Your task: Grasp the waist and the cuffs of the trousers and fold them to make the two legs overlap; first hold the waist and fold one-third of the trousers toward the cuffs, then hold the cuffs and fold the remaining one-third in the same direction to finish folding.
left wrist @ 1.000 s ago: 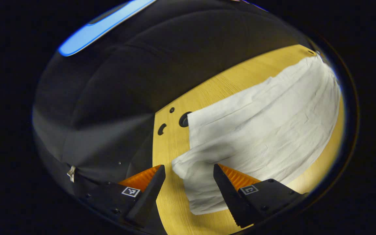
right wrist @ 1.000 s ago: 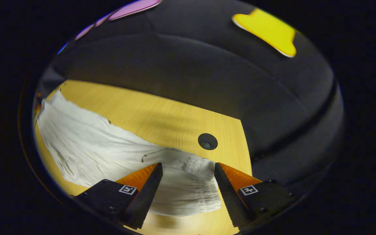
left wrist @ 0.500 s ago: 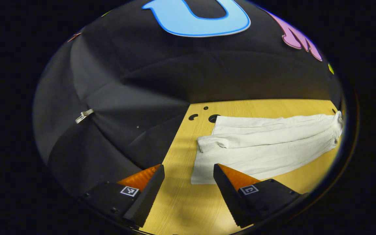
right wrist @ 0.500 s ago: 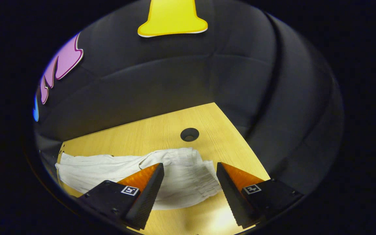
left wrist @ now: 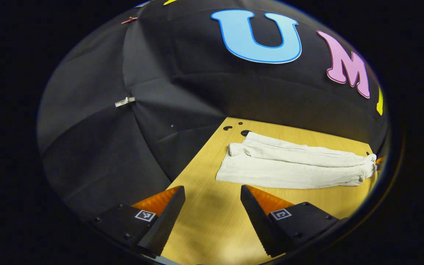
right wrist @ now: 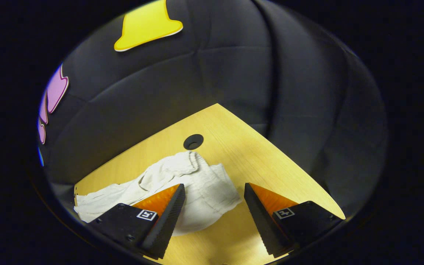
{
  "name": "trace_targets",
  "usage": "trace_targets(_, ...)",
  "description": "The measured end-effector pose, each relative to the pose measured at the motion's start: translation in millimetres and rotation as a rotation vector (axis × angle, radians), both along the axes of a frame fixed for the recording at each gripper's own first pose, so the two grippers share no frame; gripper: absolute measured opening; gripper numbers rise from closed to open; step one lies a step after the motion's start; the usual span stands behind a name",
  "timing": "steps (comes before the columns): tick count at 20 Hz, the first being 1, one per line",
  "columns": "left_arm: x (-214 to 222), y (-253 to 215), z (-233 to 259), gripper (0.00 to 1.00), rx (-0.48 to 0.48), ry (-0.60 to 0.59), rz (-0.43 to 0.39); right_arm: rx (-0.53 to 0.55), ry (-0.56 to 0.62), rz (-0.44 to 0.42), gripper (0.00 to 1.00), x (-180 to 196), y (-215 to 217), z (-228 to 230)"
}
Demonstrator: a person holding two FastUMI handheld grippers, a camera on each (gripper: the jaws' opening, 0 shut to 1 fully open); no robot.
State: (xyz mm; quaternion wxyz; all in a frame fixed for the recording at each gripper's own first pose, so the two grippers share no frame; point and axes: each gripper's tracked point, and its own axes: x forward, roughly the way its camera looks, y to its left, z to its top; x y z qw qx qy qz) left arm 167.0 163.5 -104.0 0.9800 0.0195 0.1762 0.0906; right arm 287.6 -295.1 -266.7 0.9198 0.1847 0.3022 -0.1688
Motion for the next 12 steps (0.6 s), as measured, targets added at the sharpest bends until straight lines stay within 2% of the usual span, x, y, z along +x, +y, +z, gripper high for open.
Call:
trace_targets(4,-15,-1,-12,0.97,0.041,0.029,-0.008,0.041,0.013,-0.029,0.99,-3,3,-10)
trace_targets(6,-13,-4,-13,0.97,0.012,0.031,-0.012,0.03,0.016,-0.028,0.99,-2,8,-19)
trace_targets(9,-12,-14,-10,0.97,-0.066,0.015,-0.027,-0.043,-0.012,-0.041,0.99,1,8,-21)
trace_targets(12,-5,-48,-9,0.97,-0.081,0.008,-0.059,-0.09,0.011,-0.055,0.9,0,9,-23)
